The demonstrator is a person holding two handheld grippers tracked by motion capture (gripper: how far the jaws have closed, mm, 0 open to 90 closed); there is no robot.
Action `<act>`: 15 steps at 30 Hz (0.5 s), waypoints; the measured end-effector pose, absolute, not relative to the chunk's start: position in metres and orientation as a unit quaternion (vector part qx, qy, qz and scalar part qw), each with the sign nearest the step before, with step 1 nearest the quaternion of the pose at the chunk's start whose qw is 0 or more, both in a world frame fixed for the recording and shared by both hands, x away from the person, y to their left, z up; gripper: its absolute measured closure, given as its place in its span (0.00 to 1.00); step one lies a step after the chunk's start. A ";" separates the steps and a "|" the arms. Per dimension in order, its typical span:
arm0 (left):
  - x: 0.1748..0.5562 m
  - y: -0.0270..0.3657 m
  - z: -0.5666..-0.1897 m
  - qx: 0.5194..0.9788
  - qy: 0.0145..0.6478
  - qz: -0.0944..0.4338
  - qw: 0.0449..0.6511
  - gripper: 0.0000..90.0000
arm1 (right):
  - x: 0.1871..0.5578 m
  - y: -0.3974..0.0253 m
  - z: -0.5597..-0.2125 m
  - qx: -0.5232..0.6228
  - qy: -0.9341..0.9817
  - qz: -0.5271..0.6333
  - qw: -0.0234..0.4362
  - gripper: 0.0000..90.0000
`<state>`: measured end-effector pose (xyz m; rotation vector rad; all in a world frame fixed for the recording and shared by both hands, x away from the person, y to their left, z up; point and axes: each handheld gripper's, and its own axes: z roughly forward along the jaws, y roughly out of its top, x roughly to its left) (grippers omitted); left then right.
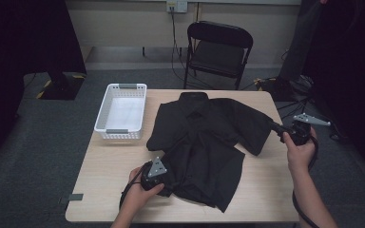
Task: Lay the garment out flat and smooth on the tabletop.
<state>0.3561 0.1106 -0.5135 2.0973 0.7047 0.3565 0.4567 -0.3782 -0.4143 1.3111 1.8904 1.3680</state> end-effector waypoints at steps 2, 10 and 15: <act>0.356 0.111 -0.513 0.843 0.283 0.143 0.435 0.15 | 0.459 -0.380 -0.413 0.476 0.689 0.494 0.232 1.00; 0.356 0.111 -0.513 0.843 0.283 0.143 0.435 0.15 | 0.461 -0.386 -0.413 0.487 0.680 0.491 0.242 0.97; 0.356 0.111 -0.513 0.843 0.283 0.143 0.435 0.15 | 0.457 -0.390 -0.408 0.502 0.658 0.497 0.261 0.77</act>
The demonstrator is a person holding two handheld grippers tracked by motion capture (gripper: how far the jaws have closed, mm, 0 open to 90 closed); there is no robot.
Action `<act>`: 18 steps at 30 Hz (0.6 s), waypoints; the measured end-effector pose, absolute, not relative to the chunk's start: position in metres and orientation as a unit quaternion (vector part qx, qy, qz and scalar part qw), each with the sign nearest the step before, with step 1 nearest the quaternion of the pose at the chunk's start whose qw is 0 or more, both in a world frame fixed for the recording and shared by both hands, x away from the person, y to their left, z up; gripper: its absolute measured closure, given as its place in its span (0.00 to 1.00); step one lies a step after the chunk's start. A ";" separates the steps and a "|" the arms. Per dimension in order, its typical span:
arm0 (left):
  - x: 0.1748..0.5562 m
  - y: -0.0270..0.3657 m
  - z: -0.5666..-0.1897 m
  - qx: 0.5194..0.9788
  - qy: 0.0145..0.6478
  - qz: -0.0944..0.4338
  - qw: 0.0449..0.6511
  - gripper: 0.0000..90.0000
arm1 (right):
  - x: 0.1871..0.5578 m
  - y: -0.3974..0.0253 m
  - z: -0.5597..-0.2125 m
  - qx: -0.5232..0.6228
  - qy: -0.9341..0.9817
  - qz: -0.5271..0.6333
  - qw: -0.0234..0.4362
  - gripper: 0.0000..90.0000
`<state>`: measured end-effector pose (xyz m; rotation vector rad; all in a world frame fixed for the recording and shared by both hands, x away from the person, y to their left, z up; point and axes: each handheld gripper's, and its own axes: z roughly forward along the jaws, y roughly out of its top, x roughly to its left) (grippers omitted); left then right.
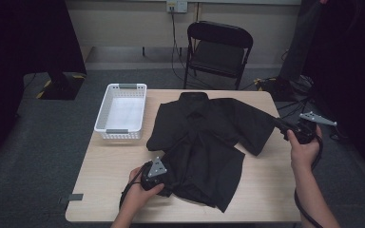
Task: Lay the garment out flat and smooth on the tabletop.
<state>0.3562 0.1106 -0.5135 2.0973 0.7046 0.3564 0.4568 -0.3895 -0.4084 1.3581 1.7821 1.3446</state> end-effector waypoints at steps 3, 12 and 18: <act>0.356 0.111 -0.513 0.843 0.283 0.143 0.435 0.15 | 0.453 -0.390 -0.403 0.507 0.646 0.503 0.269 0.63; 0.356 0.111 -0.513 0.843 0.283 0.143 0.435 0.15 | 0.442 -0.368 -0.403 0.468 0.674 0.509 0.260 0.36; 0.356 0.111 -0.513 0.843 0.283 0.143 0.435 0.15 | 0.427 -0.337 -0.421 0.424 0.722 0.495 0.234 0.16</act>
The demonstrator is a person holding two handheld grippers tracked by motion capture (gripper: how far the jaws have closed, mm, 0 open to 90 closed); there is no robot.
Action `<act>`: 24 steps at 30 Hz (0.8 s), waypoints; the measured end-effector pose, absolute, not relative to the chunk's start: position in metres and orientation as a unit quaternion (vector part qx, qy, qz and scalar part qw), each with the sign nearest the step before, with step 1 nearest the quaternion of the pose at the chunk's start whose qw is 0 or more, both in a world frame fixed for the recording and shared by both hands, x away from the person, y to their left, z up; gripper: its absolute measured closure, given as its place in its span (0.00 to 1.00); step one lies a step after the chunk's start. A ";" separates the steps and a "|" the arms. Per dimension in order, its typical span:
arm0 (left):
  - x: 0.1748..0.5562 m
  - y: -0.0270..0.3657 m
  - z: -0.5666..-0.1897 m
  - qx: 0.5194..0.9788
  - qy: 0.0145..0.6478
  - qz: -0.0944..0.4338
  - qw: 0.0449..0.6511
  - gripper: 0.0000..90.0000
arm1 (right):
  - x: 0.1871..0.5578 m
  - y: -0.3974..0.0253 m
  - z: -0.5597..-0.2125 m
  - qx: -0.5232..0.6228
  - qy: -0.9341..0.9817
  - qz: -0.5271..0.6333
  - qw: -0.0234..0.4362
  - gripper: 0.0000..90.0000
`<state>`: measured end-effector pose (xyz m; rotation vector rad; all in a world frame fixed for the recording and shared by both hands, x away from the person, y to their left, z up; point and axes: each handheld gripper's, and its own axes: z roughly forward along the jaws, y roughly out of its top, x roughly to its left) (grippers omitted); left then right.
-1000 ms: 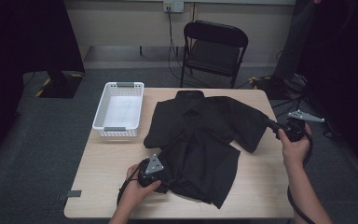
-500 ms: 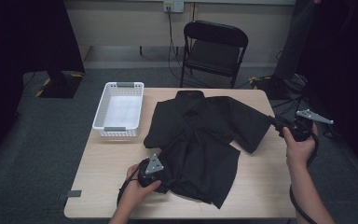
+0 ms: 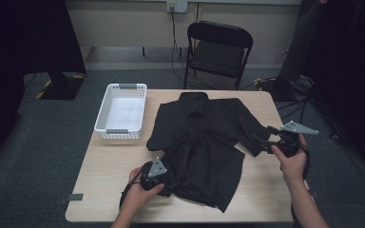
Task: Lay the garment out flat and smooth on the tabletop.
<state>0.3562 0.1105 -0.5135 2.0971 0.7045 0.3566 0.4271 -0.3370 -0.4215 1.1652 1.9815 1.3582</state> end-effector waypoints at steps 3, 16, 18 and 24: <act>0.356 0.111 -0.513 0.843 0.283 0.143 0.435 0.15 | 0.422 -0.329 -0.427 0.412 0.734 0.489 0.228 0.14; 0.356 0.111 -0.513 0.843 0.283 0.143 0.435 0.15 | 0.386 -0.292 -0.473 0.371 0.795 0.449 0.167 0.13; 0.356 0.111 -0.513 0.843 0.283 0.143 0.435 0.15 | 0.382 -0.291 -0.482 0.374 0.797 0.449 0.154 0.13; 0.356 0.111 -0.513 0.843 0.283 0.144 0.435 0.15 | 0.377 -0.291 -0.495 0.379 0.802 0.440 0.141 0.14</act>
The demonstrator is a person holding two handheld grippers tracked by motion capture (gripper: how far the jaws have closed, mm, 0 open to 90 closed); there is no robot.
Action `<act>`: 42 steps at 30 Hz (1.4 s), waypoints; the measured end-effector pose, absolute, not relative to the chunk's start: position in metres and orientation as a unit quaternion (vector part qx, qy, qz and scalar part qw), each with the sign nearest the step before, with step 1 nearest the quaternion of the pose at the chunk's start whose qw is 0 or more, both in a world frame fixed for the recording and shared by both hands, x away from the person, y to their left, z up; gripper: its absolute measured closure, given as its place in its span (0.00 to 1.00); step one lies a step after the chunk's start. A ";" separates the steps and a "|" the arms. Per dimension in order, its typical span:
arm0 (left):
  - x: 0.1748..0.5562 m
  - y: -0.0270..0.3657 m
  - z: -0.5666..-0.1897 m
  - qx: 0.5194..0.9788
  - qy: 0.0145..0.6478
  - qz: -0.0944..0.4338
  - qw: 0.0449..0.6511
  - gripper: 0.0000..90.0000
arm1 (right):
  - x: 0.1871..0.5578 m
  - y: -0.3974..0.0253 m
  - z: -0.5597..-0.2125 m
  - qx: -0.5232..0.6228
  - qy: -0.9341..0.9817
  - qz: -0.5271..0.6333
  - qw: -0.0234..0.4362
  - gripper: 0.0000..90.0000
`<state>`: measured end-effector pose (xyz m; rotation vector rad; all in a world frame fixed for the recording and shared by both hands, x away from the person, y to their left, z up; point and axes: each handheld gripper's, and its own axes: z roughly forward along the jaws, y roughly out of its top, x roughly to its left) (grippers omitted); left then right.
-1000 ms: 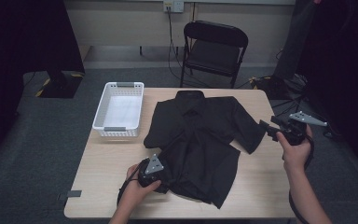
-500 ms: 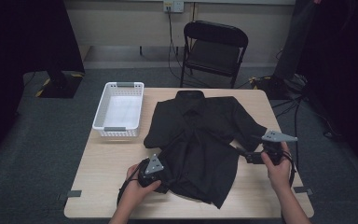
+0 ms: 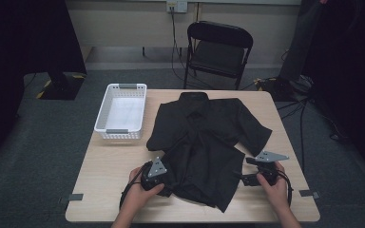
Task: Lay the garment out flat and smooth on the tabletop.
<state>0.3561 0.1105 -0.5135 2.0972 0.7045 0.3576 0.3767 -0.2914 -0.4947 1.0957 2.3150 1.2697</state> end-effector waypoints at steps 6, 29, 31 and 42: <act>0.356 0.111 -0.513 0.843 0.283 0.144 0.435 0.15 | 0.375 -0.289 -0.499 0.376 0.816 0.415 0.141 0.15; 0.355 0.113 -0.498 0.841 0.278 0.142 0.442 0.18 | 0.374 -0.278 -0.501 0.361 0.842 0.367 0.159 0.12; 0.357 0.115 -0.488 0.827 0.282 0.144 0.464 0.18 | 0.374 -0.278 -0.501 0.361 0.842 0.367 0.159 0.12; 0.395 0.114 -0.446 0.801 0.304 0.200 0.475 0.18 | 0.374 -0.278 -0.501 0.361 0.842 0.367 0.159 0.12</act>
